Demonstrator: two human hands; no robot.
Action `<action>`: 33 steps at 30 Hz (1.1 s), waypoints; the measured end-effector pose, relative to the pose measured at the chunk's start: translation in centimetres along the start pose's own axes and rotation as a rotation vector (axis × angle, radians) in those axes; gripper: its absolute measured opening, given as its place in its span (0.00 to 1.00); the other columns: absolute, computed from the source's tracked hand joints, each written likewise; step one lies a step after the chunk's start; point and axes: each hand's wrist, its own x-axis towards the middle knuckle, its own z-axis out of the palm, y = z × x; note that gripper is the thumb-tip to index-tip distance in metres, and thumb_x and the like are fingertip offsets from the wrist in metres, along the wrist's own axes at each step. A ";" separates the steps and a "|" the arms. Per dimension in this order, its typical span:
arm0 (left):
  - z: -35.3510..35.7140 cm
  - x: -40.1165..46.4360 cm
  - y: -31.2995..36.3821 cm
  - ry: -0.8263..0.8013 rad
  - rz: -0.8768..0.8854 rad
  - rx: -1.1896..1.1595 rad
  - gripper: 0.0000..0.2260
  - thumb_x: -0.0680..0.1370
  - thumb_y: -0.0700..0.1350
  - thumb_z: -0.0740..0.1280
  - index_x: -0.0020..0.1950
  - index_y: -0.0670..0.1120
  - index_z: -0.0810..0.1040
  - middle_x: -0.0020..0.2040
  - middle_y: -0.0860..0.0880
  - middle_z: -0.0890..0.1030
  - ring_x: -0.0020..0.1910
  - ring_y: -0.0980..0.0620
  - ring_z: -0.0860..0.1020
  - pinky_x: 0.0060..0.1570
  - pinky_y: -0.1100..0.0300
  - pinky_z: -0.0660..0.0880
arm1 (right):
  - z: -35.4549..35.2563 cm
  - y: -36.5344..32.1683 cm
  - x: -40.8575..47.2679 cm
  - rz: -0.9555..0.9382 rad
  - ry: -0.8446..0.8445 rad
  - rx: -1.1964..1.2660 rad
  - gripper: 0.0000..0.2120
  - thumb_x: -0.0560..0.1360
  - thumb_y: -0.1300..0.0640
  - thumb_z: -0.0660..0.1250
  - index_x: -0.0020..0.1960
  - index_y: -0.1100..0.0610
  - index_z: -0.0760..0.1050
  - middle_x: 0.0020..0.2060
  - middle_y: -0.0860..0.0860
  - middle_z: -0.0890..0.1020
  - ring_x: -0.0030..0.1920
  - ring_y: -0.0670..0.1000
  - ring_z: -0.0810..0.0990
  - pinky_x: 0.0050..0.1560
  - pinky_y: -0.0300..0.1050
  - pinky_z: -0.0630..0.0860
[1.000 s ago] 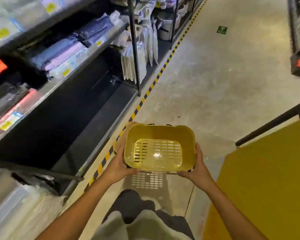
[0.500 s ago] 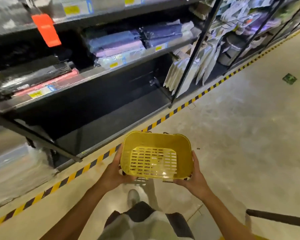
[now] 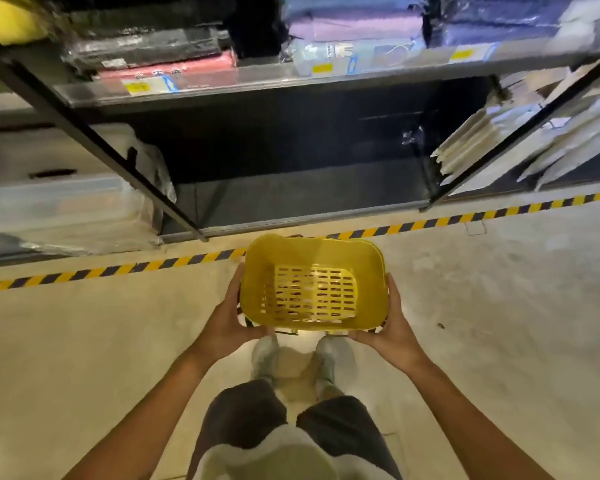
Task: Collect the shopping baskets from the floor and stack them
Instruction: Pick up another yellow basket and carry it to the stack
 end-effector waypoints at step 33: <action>10.6 12.2 -21.7 0.050 -0.269 -0.073 0.53 0.65 0.50 0.81 0.77 0.68 0.48 0.69 0.80 0.61 0.70 0.75 0.61 0.69 0.58 0.64 | 2.6 19.9 17.5 0.066 -0.241 -0.054 0.45 0.65 0.58 0.78 0.67 0.25 0.60 0.59 0.20 0.71 0.60 0.26 0.72 0.45 0.22 0.73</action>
